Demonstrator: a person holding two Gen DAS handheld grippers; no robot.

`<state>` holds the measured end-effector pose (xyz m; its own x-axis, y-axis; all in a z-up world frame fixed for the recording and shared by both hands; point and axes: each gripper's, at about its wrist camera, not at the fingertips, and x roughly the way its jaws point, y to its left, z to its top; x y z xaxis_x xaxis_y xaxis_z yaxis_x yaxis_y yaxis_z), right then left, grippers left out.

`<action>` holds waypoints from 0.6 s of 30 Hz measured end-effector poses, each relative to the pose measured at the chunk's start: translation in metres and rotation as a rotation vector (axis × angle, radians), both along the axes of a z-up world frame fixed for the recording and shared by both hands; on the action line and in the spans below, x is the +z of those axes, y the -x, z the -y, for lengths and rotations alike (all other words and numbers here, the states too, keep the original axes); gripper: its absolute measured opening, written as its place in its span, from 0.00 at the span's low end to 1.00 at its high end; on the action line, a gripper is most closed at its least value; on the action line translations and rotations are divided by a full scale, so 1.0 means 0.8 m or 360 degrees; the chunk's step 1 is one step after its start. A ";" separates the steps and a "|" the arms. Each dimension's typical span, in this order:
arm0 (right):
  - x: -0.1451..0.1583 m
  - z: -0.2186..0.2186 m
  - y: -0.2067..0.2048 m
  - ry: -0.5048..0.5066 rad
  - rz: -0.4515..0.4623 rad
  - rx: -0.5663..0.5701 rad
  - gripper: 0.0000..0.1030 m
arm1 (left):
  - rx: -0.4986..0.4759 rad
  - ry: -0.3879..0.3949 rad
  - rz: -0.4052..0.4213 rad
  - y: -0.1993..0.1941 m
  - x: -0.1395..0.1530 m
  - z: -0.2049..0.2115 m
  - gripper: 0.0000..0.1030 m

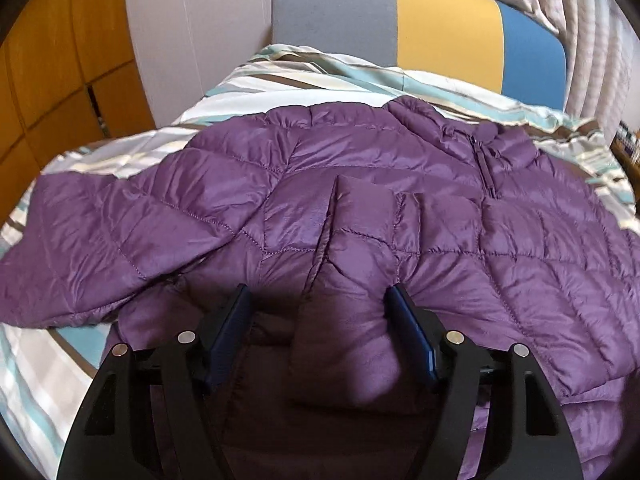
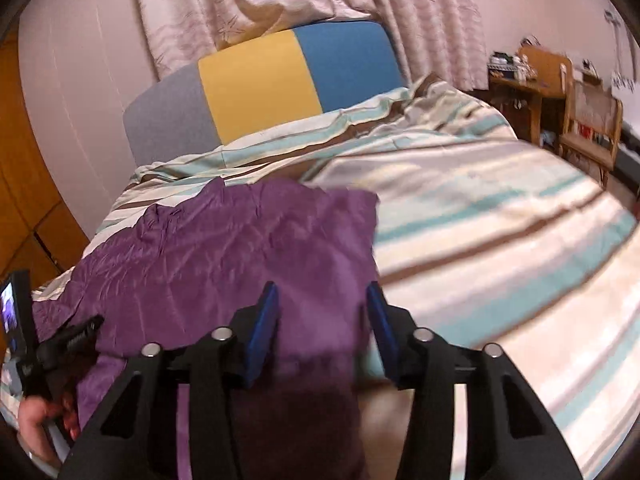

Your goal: Fold large clothes

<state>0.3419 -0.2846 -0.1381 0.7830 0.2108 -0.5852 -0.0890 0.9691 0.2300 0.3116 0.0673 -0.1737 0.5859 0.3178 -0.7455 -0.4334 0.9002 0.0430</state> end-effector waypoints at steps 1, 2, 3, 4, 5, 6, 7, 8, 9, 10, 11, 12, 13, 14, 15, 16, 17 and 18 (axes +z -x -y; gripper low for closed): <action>0.003 -0.005 -0.020 0.0010 -0.0002 -0.0010 0.40 | 0.0004 -0.0015 0.0001 -0.002 0.001 0.007 0.69; 0.000 -0.008 -0.032 0.0019 -0.0007 -0.0019 0.39 | 0.0019 -0.0041 -0.0002 -0.002 0.001 0.008 0.69; -0.004 -0.011 -0.046 0.0028 -0.0021 -0.0024 0.37 | 0.0035 -0.0065 -0.0006 0.000 0.001 0.012 0.69; -0.011 -0.015 -0.065 0.0039 -0.0060 -0.0024 0.34 | 0.0048 -0.0087 -0.0012 -0.001 0.000 0.012 0.69; -0.018 -0.017 -0.079 0.0045 -0.0098 -0.0025 0.34 | 0.0054 -0.0105 -0.0024 -0.002 -0.001 0.013 0.69; -0.026 -0.021 -0.092 0.0056 -0.0140 -0.0024 0.34 | 0.0055 -0.0112 -0.0032 -0.001 -0.002 0.015 0.69; -0.042 -0.027 -0.112 0.0094 -0.0224 -0.0007 0.34 | 0.0054 -0.0114 -0.0038 -0.001 -0.002 0.015 0.70; -0.054 -0.030 -0.122 0.0121 -0.0272 0.0010 0.35 | 0.0051 -0.0109 -0.0044 -0.002 -0.003 0.015 0.70; -0.066 -0.033 -0.131 0.0138 -0.0293 0.0035 0.35 | 0.0049 -0.0105 -0.0046 -0.004 -0.004 0.015 0.71; -0.071 -0.035 -0.133 0.0148 -0.0283 0.0040 0.35 | 0.0050 -0.0104 -0.0049 -0.004 -0.004 0.015 0.72; -0.073 -0.036 -0.134 0.0162 -0.0273 0.0038 0.35 | 0.0053 -0.0107 -0.0050 -0.005 -0.005 0.015 0.72; -0.074 -0.039 -0.136 0.0185 -0.0267 0.0035 0.35 | 0.0058 -0.0111 -0.0052 -0.006 -0.006 0.015 0.74; -0.076 -0.042 -0.137 0.0204 -0.0261 0.0033 0.35 | 0.0062 -0.0112 -0.0055 -0.007 -0.006 0.015 0.75; -0.077 -0.043 -0.137 0.0210 -0.0258 0.0031 0.35 | 0.0066 -0.0112 -0.0056 -0.007 -0.007 0.015 0.76; -0.078 -0.043 -0.136 0.0211 -0.0253 0.0031 0.35 | 0.0072 -0.0109 -0.0056 -0.007 -0.007 0.014 0.77; -0.078 -0.042 -0.135 0.0204 -0.0250 0.0032 0.35 | 0.0076 -0.0104 -0.0055 -0.007 -0.007 0.013 0.78; -0.078 -0.041 -0.133 0.0188 -0.0247 0.0034 0.35 | 0.0077 -0.0101 -0.0054 -0.007 -0.008 0.013 0.79; -0.078 -0.039 -0.131 0.0168 -0.0240 0.0037 0.36 | 0.0079 -0.0095 -0.0052 -0.007 -0.008 0.012 0.79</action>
